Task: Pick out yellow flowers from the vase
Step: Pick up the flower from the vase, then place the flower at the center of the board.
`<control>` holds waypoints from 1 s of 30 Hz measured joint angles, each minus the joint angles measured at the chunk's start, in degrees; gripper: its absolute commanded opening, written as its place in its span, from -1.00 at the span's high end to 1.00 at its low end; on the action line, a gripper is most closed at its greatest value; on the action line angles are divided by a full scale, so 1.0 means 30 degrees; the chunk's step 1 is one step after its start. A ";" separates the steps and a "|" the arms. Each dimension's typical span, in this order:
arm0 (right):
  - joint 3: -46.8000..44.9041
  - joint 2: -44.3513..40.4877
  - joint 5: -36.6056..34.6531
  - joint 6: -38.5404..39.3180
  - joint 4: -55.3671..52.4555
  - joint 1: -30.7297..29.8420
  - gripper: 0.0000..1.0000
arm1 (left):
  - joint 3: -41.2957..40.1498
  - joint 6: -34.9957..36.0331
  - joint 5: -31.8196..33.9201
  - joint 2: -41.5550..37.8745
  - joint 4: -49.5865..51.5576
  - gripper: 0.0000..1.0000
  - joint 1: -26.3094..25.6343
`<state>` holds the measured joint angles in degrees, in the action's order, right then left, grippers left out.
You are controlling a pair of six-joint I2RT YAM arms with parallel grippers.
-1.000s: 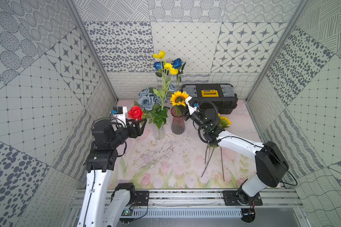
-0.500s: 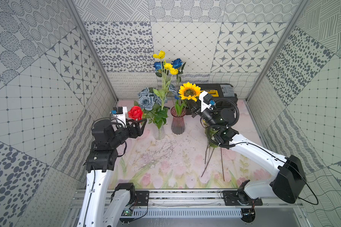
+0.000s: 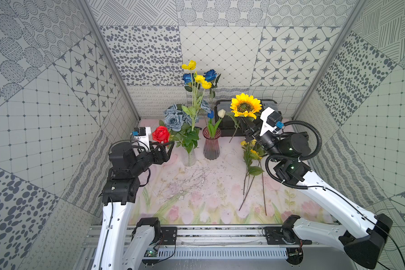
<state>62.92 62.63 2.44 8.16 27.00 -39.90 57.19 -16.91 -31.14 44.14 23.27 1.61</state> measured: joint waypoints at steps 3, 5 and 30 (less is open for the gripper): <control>0.0131 -0.1115 -0.0525 -0.0051 -0.1311 0.0000 0.26 | 0.0000 0.0000 0.0000 0.0022 0.0000 -0.56 0.0000; 0.0678 -0.1559 -0.0947 -0.0444 -0.2907 0.0102 0.23 | 0.0000 -0.0007 0.0000 0.0044 0.0000 -0.56 0.0000; -0.2688 -0.1880 0.1887 -0.8677 -1.2305 0.7788 0.43 | 0.0000 -0.0007 0.0000 0.0335 -0.0597 -0.57 0.0000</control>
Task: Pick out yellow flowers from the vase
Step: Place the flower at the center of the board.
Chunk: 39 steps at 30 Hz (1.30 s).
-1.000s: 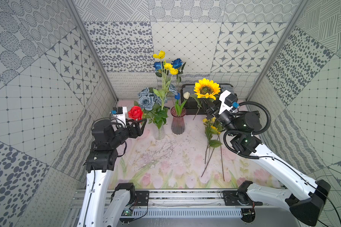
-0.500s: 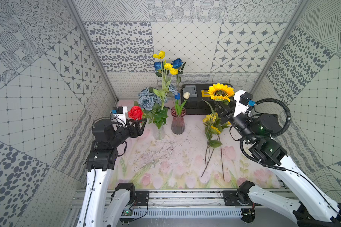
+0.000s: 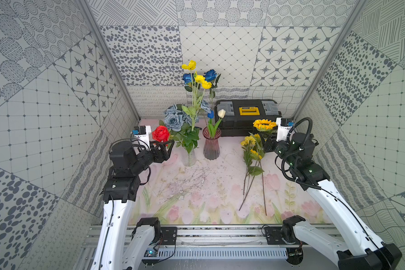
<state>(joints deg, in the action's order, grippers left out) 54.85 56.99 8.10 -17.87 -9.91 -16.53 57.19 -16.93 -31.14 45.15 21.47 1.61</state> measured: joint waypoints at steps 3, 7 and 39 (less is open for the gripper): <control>-0.0109 0.1137 0.1188 -0.1107 -0.0255 0.0860 0.42 | -0.0073 0.0000 0.0000 0.0000 -0.0131 -0.56 0.0000; 0.0080 0.3133 0.2382 -0.2157 -0.0925 0.1676 0.43 | -0.0168 0.0000 0.0000 0.0007 -0.0168 -0.56 0.0000; -0.0321 0.8553 0.4160 -0.4182 -0.0641 0.3512 0.14 | -0.0175 0.0000 0.0000 0.0087 -0.0189 -0.57 0.0000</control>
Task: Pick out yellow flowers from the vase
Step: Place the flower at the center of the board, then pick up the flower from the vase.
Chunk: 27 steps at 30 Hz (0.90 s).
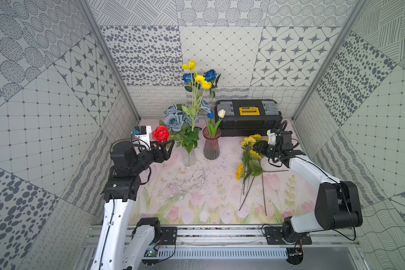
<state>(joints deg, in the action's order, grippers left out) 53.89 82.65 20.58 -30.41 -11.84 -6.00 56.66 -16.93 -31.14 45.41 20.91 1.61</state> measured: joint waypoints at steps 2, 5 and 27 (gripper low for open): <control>0.0350 -0.0663 -0.0146 0.0124 -0.0437 -0.0284 0.11 | 0.0066 0.0000 0.0000 0.0015 0.0000 -0.57 0.0000; 0.1734 -0.1647 -0.0583 0.0576 -0.0984 -0.1479 0.07 | 0.0168 -0.0007 0.0015 0.0007 0.0015 -0.58 0.0000; 0.8728 0.3563 0.3402 0.2965 0.4102 -0.9471 -0.11 | 0.0219 -0.0197 0.6754 -0.2900 0.1632 -0.64 0.0000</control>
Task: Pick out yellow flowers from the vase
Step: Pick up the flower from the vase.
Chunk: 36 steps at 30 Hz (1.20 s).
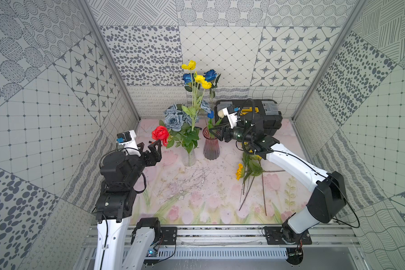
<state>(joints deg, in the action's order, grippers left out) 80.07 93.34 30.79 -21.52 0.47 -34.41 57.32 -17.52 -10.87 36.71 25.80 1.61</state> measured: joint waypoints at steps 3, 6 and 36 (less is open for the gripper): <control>0.1239 0.1537 0.0131 0.0335 0.0080 -0.0678 -0.11 | -0.0561 0.0051 0.1319 -0.0561 0.0226 -0.65 0.0000; 0.2550 0.2637 0.0160 0.0699 0.0015 -0.1188 -0.11 | -0.1239 0.0073 0.2696 -0.1333 0.0277 -0.67 0.0000; 0.7096 0.6492 -0.0933 0.1319 -0.0051 -0.1814 0.50 | -0.3446 0.0911 0.5880 -0.2907 0.0036 -0.75 -0.0015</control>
<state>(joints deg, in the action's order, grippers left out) 101.36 112.81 27.99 -17.56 0.32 -39.86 46.98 -14.79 6.76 27.99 25.91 1.56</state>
